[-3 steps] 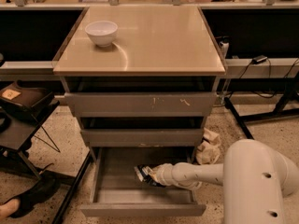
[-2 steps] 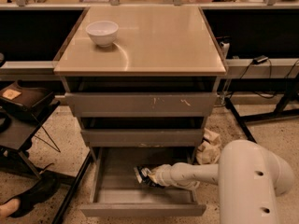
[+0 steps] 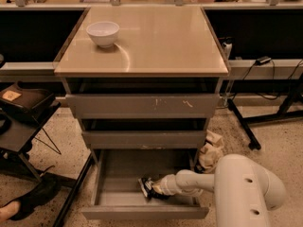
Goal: Place blue chip bag into bottom drawer
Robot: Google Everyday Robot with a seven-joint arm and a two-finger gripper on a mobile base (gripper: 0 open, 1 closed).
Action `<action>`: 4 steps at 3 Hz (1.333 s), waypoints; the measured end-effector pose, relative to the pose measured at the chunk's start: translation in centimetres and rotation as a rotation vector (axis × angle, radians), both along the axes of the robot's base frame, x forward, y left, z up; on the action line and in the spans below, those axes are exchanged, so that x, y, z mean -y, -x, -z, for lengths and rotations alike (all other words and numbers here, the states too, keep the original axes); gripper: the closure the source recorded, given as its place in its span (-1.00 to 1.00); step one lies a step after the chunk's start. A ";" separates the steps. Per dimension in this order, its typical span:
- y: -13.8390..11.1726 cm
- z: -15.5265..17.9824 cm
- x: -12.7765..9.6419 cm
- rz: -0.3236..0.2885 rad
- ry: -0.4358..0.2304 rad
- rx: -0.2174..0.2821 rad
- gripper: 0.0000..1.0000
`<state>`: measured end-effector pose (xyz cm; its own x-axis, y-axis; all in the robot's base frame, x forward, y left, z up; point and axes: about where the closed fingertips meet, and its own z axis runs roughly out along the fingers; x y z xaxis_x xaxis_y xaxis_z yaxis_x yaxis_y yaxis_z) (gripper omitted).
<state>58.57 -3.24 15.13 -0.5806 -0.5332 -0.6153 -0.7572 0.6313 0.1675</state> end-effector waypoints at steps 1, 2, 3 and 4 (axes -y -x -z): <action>0.0 0.0 0.0 0.000 0.000 0.000 0.16; 0.0 0.0 0.0 0.000 0.000 0.000 -0.30; 0.0 0.0 0.0 0.000 0.000 0.000 -0.77; 0.0 0.0 0.0 0.000 0.000 0.000 -1.00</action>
Offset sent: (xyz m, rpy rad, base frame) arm 0.0002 0.0000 0.0002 0.0000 -0.0004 0.0001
